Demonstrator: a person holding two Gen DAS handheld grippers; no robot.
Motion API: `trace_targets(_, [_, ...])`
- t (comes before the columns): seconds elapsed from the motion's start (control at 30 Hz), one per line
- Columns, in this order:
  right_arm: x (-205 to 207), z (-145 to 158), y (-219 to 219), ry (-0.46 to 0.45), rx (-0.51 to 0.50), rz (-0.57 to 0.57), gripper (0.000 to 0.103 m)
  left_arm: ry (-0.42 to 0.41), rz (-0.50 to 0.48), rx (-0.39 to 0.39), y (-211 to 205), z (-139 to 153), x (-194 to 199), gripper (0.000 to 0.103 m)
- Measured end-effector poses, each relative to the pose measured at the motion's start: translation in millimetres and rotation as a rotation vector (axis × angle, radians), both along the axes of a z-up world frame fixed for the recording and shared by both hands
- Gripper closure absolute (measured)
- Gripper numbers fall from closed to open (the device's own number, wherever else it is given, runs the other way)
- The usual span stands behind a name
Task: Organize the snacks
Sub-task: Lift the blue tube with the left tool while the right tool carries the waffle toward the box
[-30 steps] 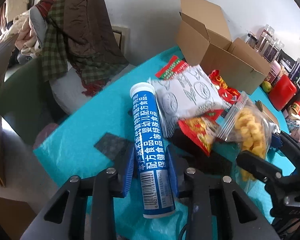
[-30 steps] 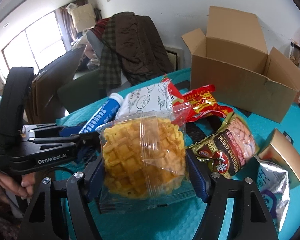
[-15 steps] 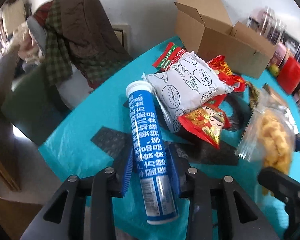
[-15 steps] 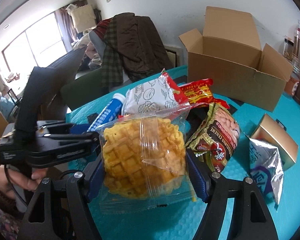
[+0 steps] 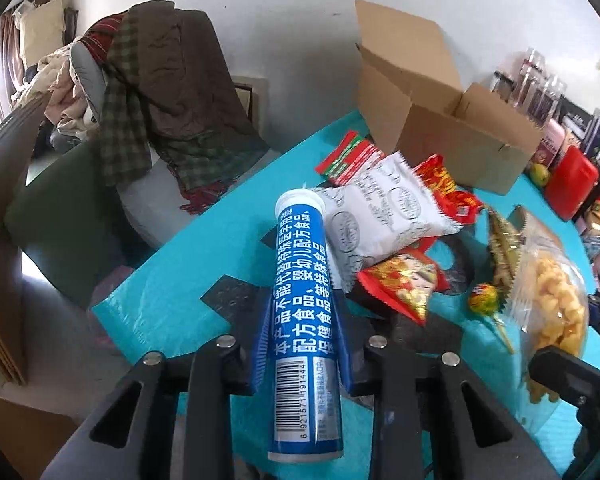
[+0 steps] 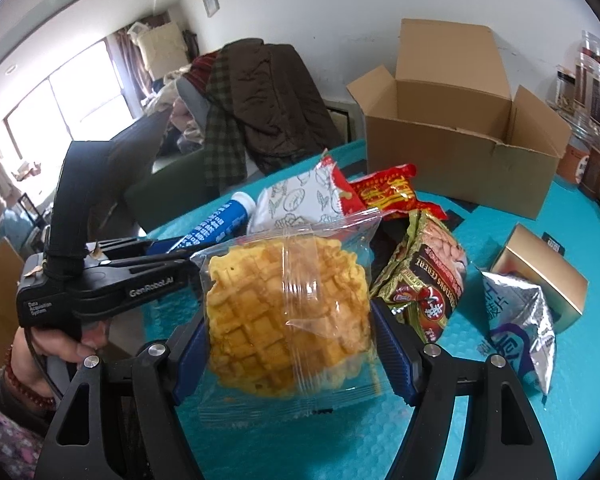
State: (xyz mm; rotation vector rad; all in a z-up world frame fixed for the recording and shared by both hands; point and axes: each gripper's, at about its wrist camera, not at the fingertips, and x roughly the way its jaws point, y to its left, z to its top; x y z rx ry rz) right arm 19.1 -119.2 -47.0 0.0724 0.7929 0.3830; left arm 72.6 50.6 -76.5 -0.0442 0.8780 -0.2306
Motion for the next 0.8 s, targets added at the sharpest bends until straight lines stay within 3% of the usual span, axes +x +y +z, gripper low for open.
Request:
trace_targets(0.43, [-21.0,27.3,-13.8,-0.060,0.034,-0.018,0.029,-0.070,-0.094,-0.083,-18.3,42.0,-26.3,0.075])
trace_targets(0.8, [-22.7,53.7,-45.1,-0.116,0.043,-0.094,0.029,-0.163,-0.234,-0.147,-57.4,75.6,-15.5,0.075])
